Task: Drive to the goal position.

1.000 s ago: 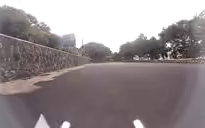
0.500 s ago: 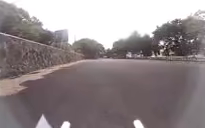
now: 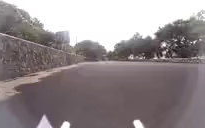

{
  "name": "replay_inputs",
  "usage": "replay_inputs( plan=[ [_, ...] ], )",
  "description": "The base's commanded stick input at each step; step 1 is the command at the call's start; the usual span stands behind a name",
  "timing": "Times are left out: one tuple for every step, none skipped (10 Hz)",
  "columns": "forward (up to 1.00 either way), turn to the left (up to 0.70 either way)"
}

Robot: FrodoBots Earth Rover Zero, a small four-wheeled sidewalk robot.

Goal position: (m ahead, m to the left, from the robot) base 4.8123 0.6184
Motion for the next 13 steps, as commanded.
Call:
replay_inputs(
  plan=[
    [0.50, 0.00],
    [0.50, 0.00],
    [0.50, 0.00],
    [0.50, 0.00],
    [0.50, 0.00],
    [0.50, 0.00],
    [0.50, 0.00],
    [0.50, 0.00],
    [0.50, 0.00],
    [0.50, 0.00],
    [0.50, 0.00],
    [0.50, 0.00],
    [0.50, 0.00]
  ],
)
